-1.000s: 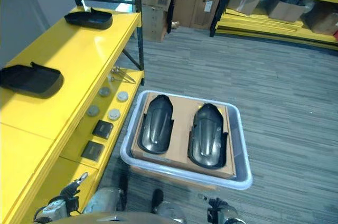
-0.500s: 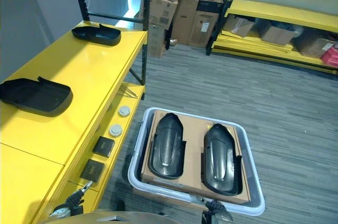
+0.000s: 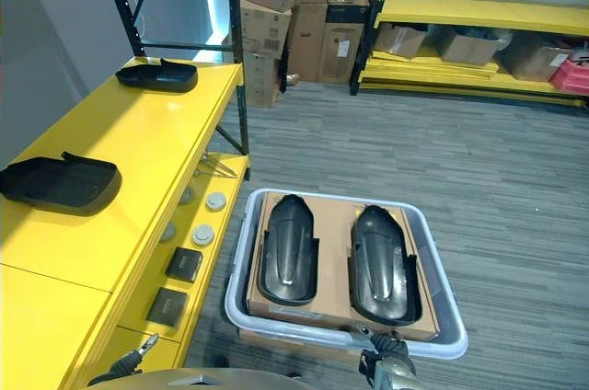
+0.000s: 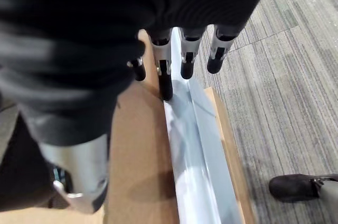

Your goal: Move parts from the plastic box to the shelf.

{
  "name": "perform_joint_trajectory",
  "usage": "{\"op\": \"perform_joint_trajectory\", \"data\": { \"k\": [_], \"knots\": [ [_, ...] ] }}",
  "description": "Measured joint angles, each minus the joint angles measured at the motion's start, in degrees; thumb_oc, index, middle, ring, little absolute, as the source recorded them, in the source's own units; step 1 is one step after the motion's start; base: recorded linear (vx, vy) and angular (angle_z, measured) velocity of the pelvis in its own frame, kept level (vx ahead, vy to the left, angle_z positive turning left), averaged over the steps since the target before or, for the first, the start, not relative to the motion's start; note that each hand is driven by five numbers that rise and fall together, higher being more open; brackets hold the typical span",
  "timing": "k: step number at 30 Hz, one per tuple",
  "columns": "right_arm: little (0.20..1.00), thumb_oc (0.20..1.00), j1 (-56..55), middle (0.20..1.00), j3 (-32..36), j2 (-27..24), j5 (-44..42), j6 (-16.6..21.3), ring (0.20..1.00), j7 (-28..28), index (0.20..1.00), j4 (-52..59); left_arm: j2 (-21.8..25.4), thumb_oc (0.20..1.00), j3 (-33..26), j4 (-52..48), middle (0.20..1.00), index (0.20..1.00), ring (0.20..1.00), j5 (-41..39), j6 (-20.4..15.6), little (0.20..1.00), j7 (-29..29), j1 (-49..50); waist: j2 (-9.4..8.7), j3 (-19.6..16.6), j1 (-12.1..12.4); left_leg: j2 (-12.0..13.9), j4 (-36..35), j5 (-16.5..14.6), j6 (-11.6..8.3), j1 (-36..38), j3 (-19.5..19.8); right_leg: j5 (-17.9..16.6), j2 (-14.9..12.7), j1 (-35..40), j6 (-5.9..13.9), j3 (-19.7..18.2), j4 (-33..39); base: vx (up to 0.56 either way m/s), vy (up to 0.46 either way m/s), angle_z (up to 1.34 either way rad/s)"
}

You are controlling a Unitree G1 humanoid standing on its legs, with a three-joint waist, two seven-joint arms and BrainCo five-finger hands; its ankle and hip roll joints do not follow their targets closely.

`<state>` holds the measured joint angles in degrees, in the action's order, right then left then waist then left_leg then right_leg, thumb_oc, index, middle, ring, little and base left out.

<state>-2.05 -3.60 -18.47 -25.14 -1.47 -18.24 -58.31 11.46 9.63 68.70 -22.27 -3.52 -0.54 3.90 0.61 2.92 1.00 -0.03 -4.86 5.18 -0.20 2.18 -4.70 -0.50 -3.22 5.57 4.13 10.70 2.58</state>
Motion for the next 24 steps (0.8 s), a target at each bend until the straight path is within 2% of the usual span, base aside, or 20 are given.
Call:
{"op": "perform_joint_trajectory", "data": {
  "k": [8, 11, 14, 15, 17, 18, 19, 21, 22, 24],
  "knots": [
    [1.0, 1.0, -1.53, 1.0, 2.62, 0.54, -2.69, 0.51, 1.0, -1.99, 1.0, -6.68, 0.16, 1.0, -0.03, 1.02, 1.0, 1.0, 1.0, 1.82, 0.3, 1.0, 0.84, -0.29, -0.65, -0.56, -0.48, -0.05, 0.33, 0.33, 0.56, 0.05, -0.67, -0.1, 0.01, -0.82, 0.32, -1.07, -0.95, -0.02, 0.037, -0.06],
    [1.0, 1.0, -1.92, 1.0, 2.81, 0.94, -2.7, 1.72, 1.0, -1.93, 1.0, -7.67, 0.18, 1.0, 1.85, 1.63, 1.0, 1.0, 1.0, 2.32, 0.36, 1.0, 1.66, -0.75, -1.02, -0.34, -1.01, -0.15, 0.32, 0.18, 0.66, 0.03, -1.98, 0.1, -0.34, -2.92, 0.36, -2.29, -3.64, -0.13, 0.044, -0.27],
    [1.0, 1.0, -1.43, 1.0, 4.12, 1.89, -2.71, 2.94, 1.0, -1.75, 1.0, -7.77, 0.33, 1.0, 2.68, 1.3, 1.0, 1.0, 1.0, 2.43, 0.32, 1.0, 2.09, -1.2, -1.64, 0.88, -0.69, -0.09, 0.11, -0.12, 0.92, -0.02, -3.31, 1.33, -0.82, -5.65, 1.61, -3.64, -7.45, -0.15, -0.058, -0.25],
    [1.0, 1.0, -0.72, 1.0, 4.25, 2.55, -2.7, 3.07, 1.0, -1.65, 1.0, -7.74, 0.81, 1.0, 3.18, 0.13, 1.0, 1.0, 1.0, 2.57, 0.16, 1.0, 2.05, -1.05, -1.73, 1.6, -0.71, -0.04, 0.0, -0.1, 0.91, 0.04, -3.42, 2.0, -1.17, -6.24, 1.19, -3.65, -8.3, -0.2, -0.101, -0.31],
    [1.0, 1.0, 0.12, 1.0, 4.24, 3.34, -2.7, 3.07, 1.0, -1.37, 1.0, -7.87, 1.39, 1.0, 3.86, -0.34, 1.0, 1.0, 1.0, 2.38, 0.15, 1.0, 2.08, -1.04, -1.21, 2.49, -0.06, 0.64, 0.01, 0.47, 1.47, -0.66, -3.79, 2.39, -1.74, -6.98, 1.31, -1.73, -8.16, -0.21, -0.133, -0.28],
    [1.0, 1.0, 0.8, 1.0, 4.19, 3.58, -2.7, 3.07, 1.0, -1.0, 1.0, -7.91, 1.49, 1.0, 3.75, -0.43, 1.0, 1.0, 1.0, 2.15, 0.14, 1.0, 2.07, -1.18, -0.4, 2.94, 0.67, 1.62, 0.0, 0.91, 2.12, -1.7, -4.35, 3.1, -2.01, -8.19, 1.85, -0.24, -11.11, -0.22, -0.186, -0.22],
    [1.0, 1.0, 1.4, 1.0, 3.75, 3.83, -2.67, 3.09, 1.0, -0.88, 1.0, -7.91, 1.76, 1.0, 3.03, -0.3, 1.0, 1.0, 1.0, 2.05, 0.16, 1.0, 2.08, -1.49, -0.12, 3.06, 1.05, 2.51, 0.0, 1.17, 2.46, -2.62, -4.43, 4.27, -3.09, -10.1, 1.71, -0.35, -16.49, -0.23, -0.221, -0.05],
    [1.0, 1.0, 2.48, 1.0, 3.39, 4.31, -2.66, 3.41, 1.0, -0.75, 1.0, -7.91, 2.73, 1.0, 1.77, -0.38, 1.0, 1.0, 1.0, 1.78, 0.15, 1.0, 2.14, -1.52, 0.32, 3.11, 2.32, 3.64, 0.0, 2.22, 2.78, -3.46, -3.67, 6.62, -5.09, -10.46, 3.19, -1.36, -21.17, -0.26, -0.261, 0.19],
    [1.0, 1.0, 3.09, 1.0, 2.15, 4.38, -2.64, 4.08, 1.0, -0.73, 1.0, -7.84, 3.39, 1.0, 1.78, -0.39, 1.0, 1.0, 1.0, 1.49, 0.15, 1.0, 2.13, -1.62, 0.29, 3.07, 2.68, 3.99, 0.0, 2.71, 2.47, -4.61, -3.04, 7.15, -5.73, -9.8, 3.53, -1.65, -20.44, -0.24, -0.264, 0.29],
    [1.0, 1.0, 4.47, 1.0, 1.04, 4.38, -2.62, 4.99, 1.0, -0.74, 1.0, -7.78, 4.11, 1.0, 1.63, -0.17, 1.0, 1.0, 1.0, 0.55, 0.08, 1.0, 1.97, -2.49, -0.28, 2.91, 4.06, 4.79, 0.39, 4.2, 0.61, -7.05, -2.69, 7.04, -5.41, -8.2, 3.44, -1.96, -15.11, -0.18, -0.256, 0.13]
  ]
}}
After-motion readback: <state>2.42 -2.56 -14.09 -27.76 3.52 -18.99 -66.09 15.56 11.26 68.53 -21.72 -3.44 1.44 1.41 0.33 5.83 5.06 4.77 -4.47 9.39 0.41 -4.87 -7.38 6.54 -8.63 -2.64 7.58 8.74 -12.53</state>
